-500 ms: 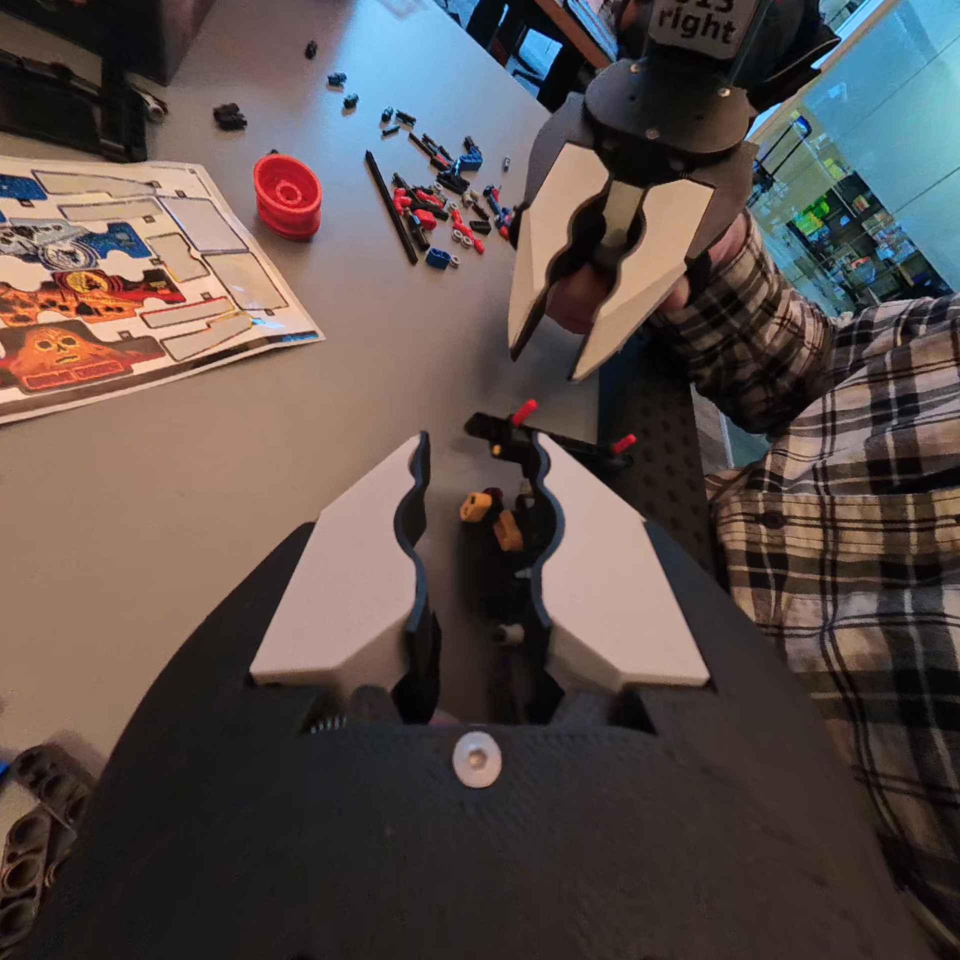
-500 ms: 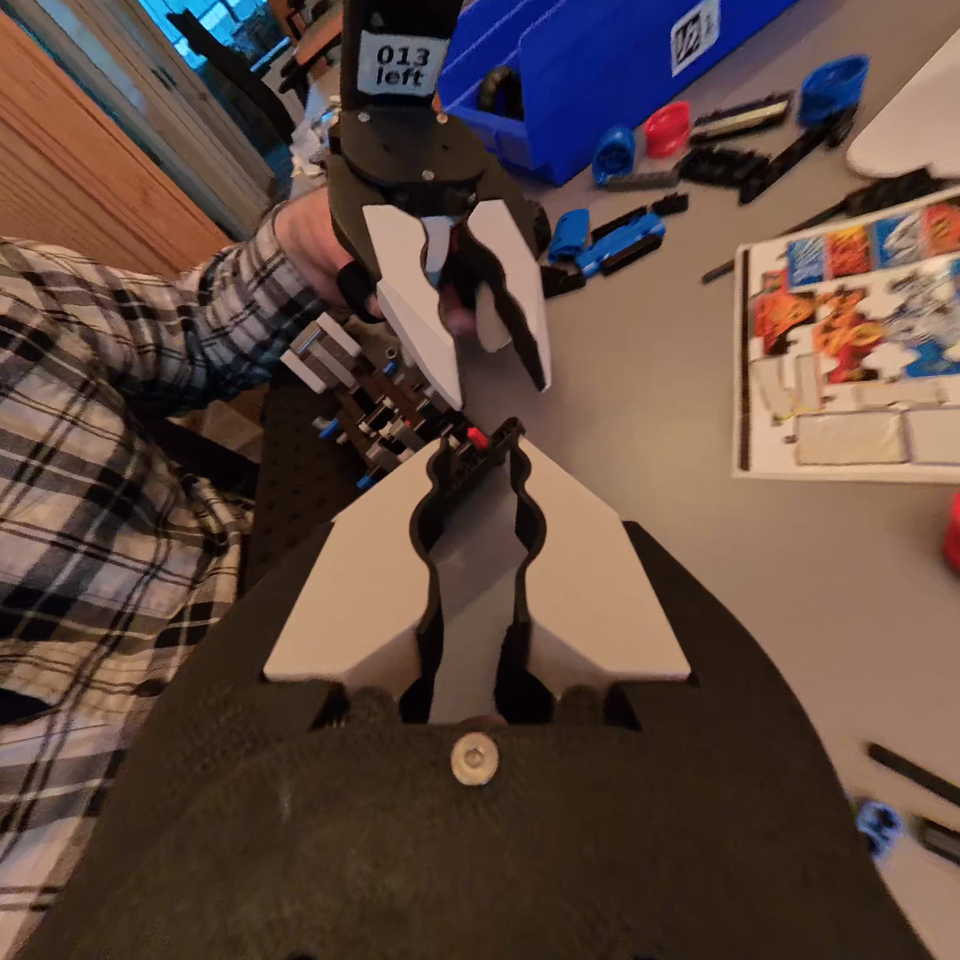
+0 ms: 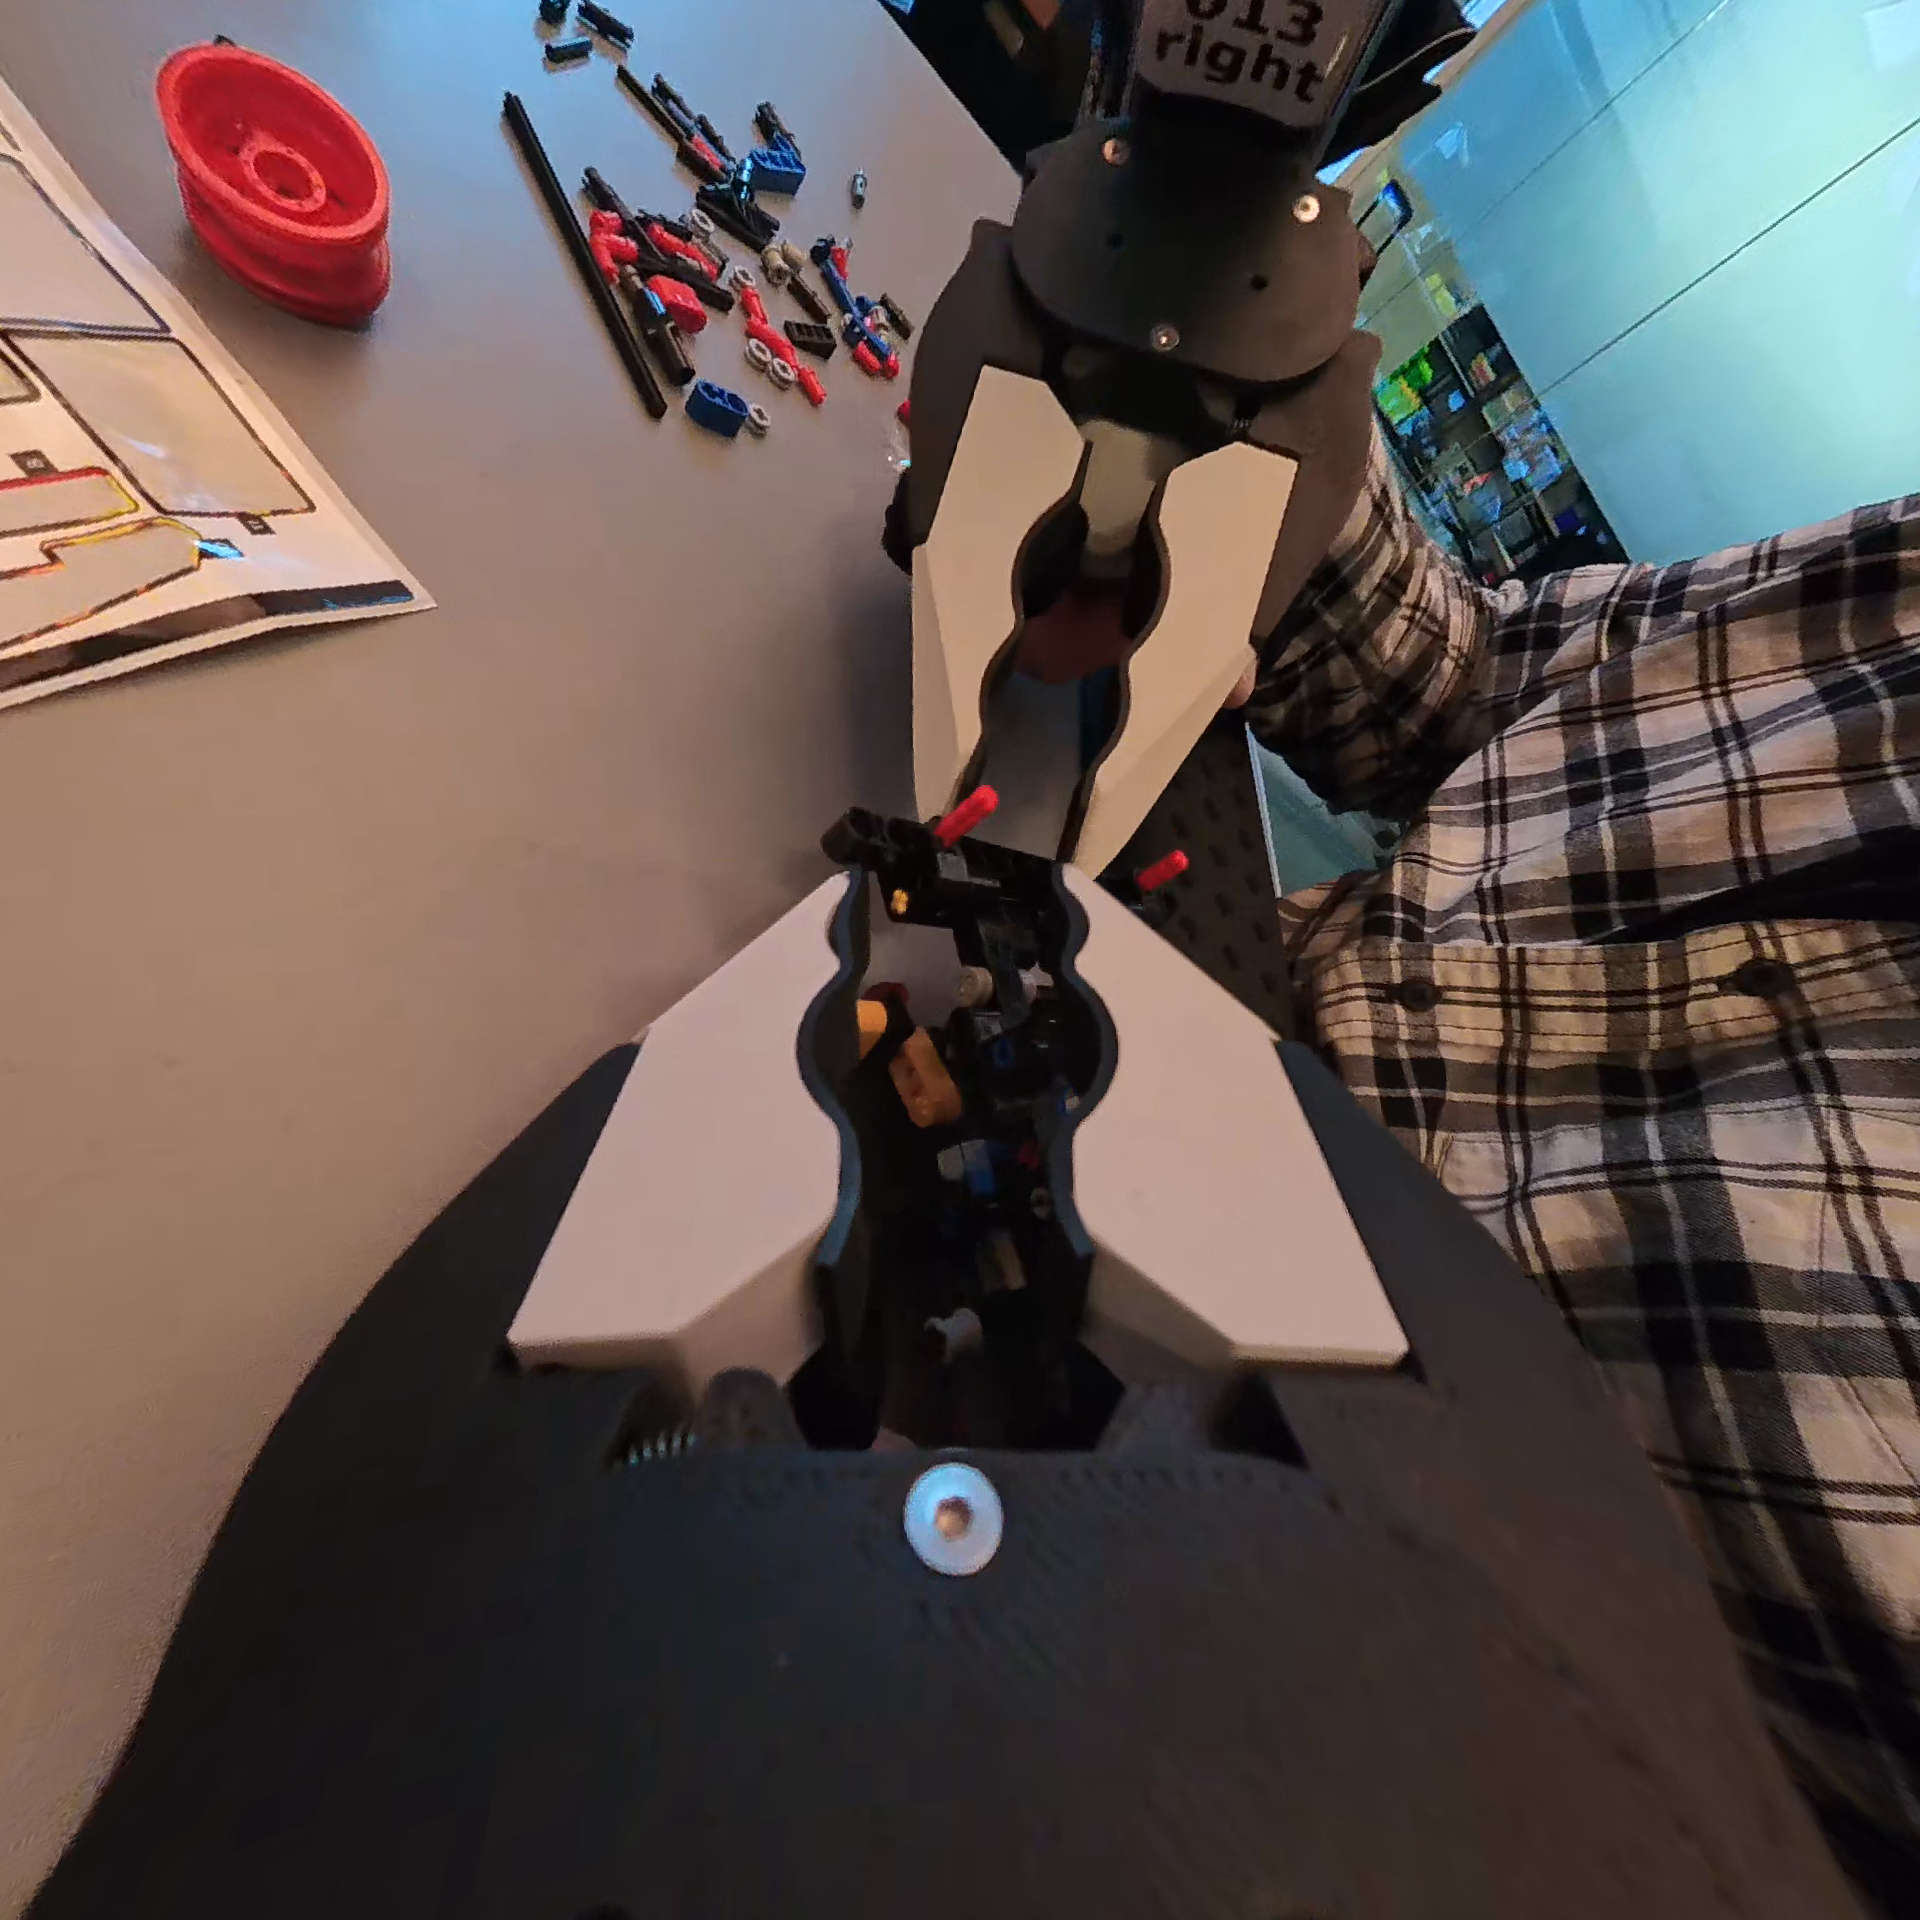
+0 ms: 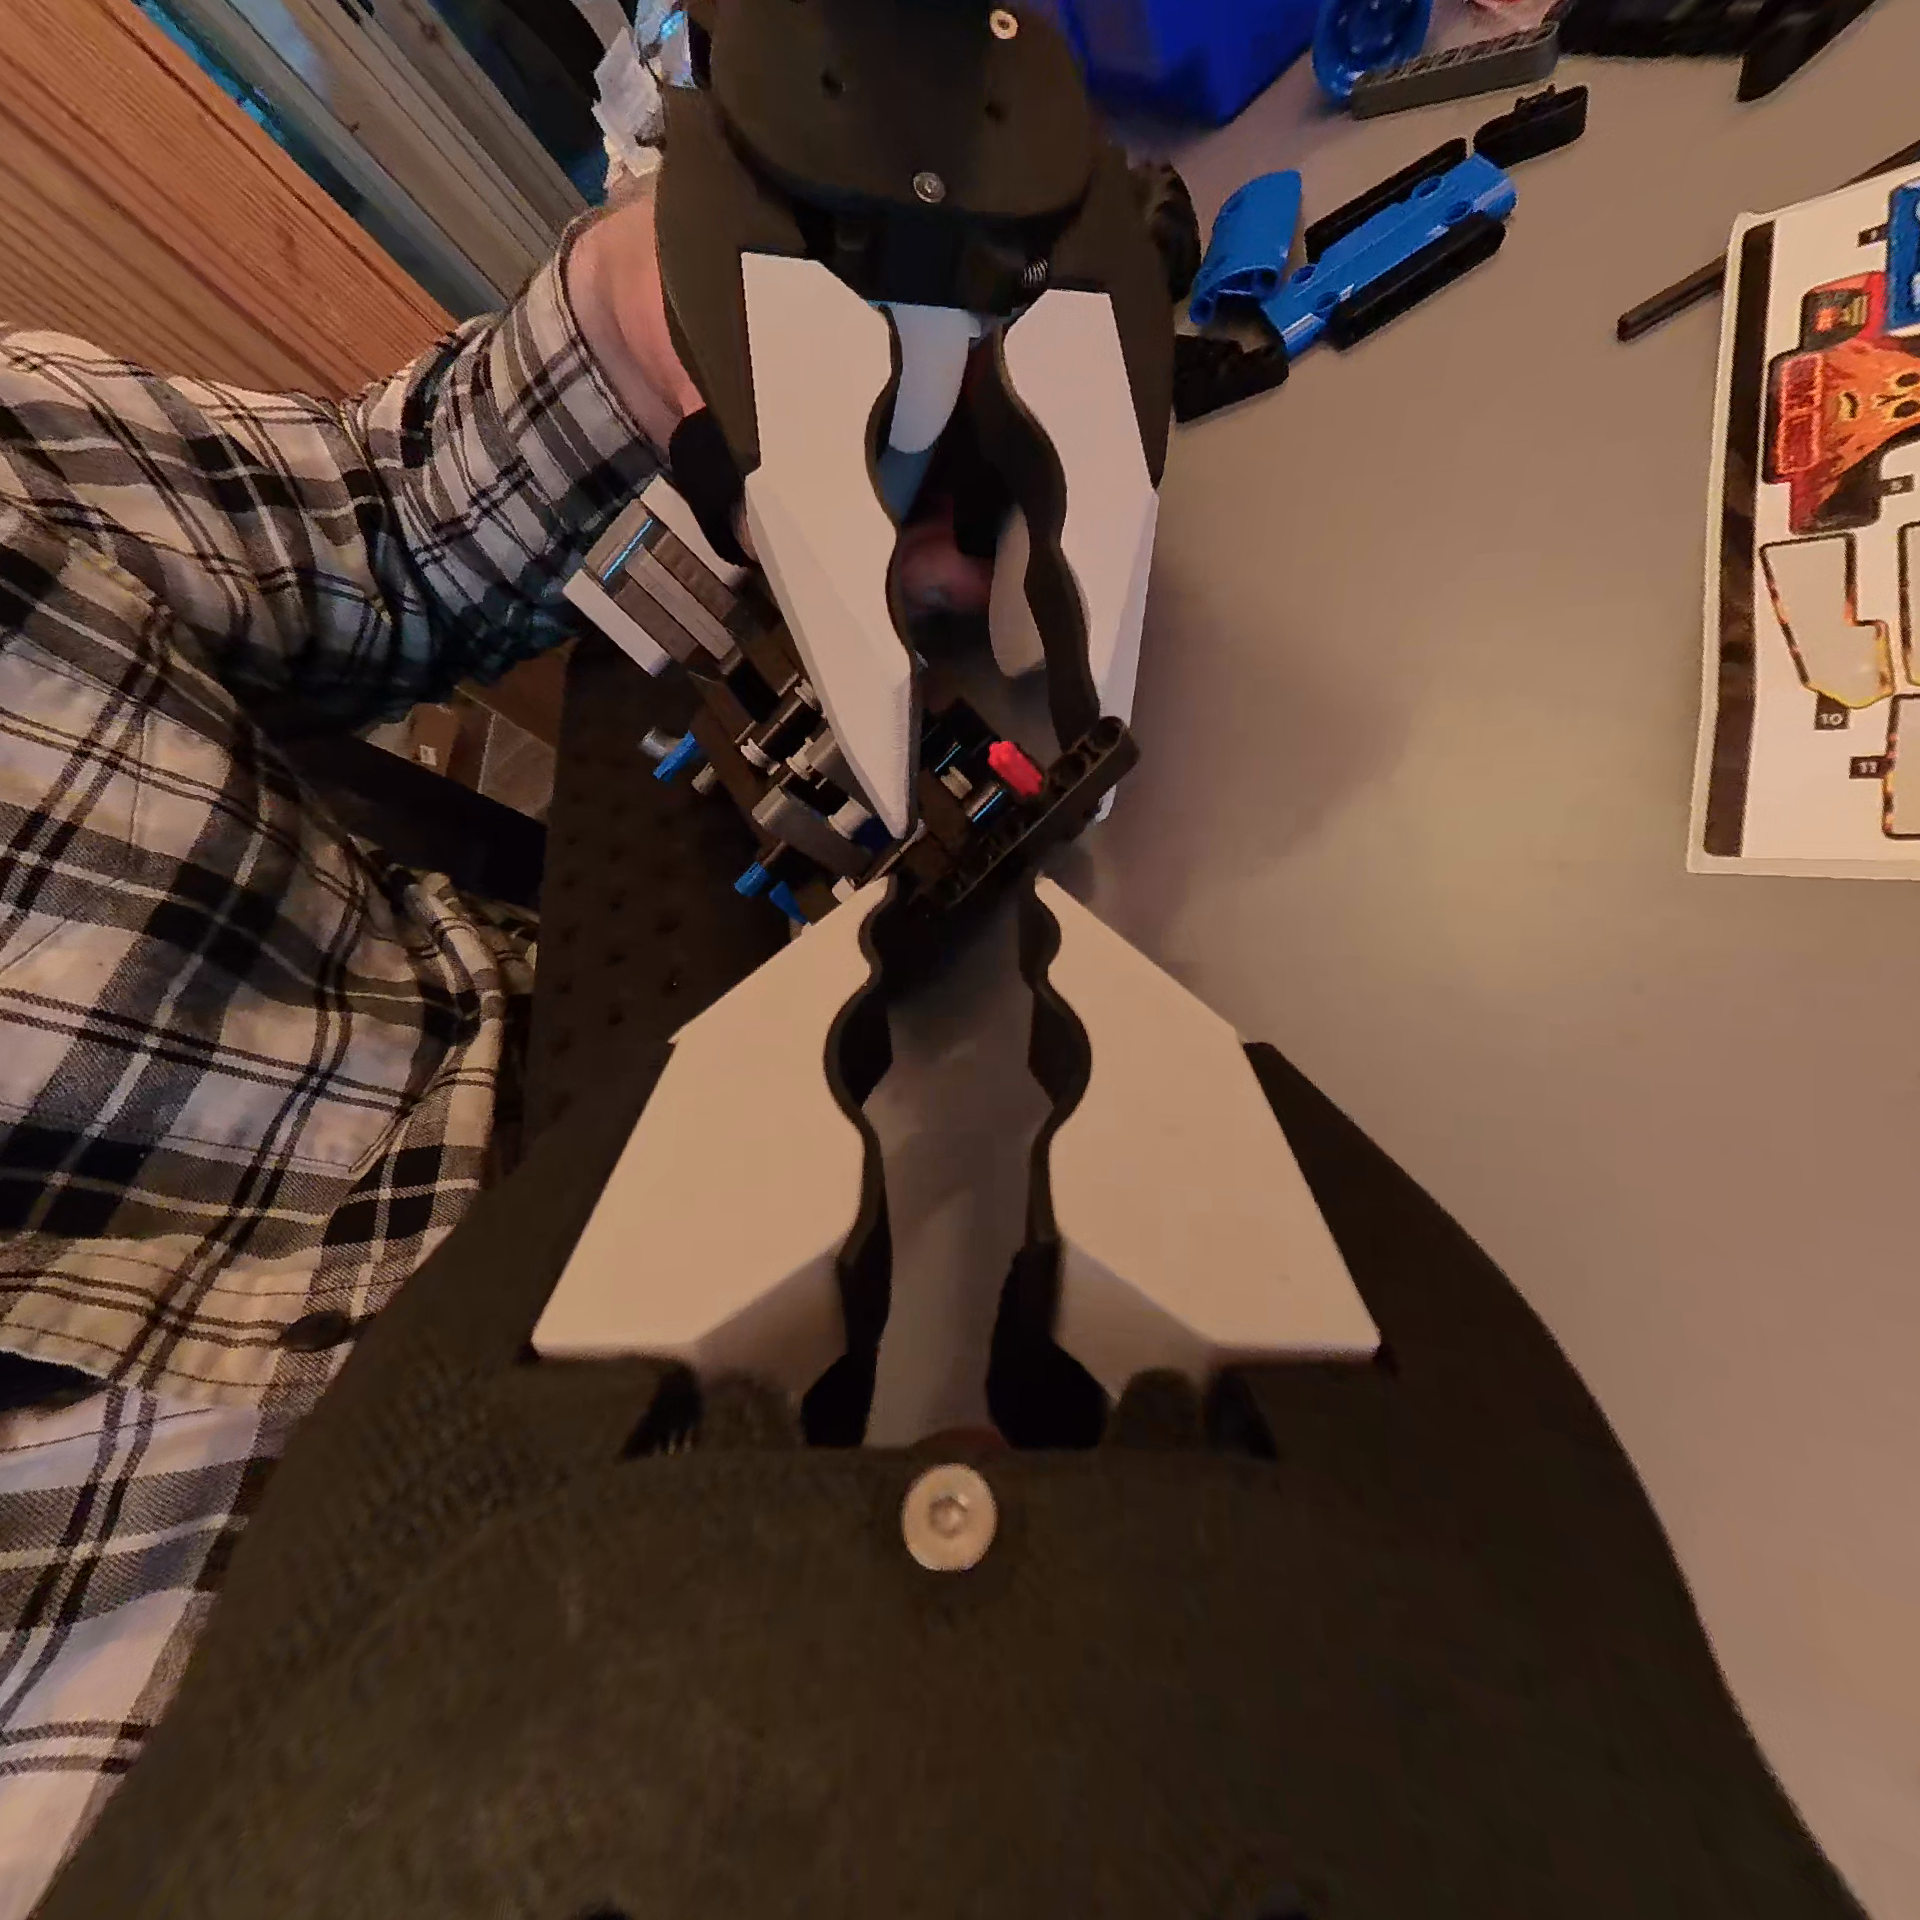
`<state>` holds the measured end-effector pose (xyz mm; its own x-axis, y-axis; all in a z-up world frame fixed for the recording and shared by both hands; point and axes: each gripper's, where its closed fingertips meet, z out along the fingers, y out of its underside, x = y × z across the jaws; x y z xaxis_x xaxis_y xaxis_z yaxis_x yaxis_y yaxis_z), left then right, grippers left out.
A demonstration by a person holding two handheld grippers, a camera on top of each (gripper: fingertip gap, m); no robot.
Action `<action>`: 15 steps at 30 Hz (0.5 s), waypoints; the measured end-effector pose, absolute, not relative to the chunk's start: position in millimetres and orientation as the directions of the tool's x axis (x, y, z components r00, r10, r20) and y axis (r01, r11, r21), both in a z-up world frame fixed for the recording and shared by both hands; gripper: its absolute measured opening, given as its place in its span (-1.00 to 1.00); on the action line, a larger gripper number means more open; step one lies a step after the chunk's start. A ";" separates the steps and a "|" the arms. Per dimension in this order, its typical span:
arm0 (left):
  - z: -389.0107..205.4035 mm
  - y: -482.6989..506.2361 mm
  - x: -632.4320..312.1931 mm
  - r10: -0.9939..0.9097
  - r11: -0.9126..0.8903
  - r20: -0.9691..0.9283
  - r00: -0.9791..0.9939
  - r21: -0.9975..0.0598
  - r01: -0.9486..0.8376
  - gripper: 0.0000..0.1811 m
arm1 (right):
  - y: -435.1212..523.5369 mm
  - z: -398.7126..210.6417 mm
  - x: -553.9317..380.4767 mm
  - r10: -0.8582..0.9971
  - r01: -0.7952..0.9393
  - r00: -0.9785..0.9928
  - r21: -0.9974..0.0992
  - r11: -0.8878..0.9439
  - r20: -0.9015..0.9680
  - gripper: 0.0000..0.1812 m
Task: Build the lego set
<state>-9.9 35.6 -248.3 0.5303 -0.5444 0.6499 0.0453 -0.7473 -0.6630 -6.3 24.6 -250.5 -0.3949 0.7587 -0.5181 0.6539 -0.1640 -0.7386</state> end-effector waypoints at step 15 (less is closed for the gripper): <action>-231.7 33.4 3.4 -0.612 -0.562 0.325 0.721 -0.820 -0.107 -0.66 | 23.3 -239.9 2.9 0.879 0.468 -0.445 -0.881 0.069 -0.168 -0.83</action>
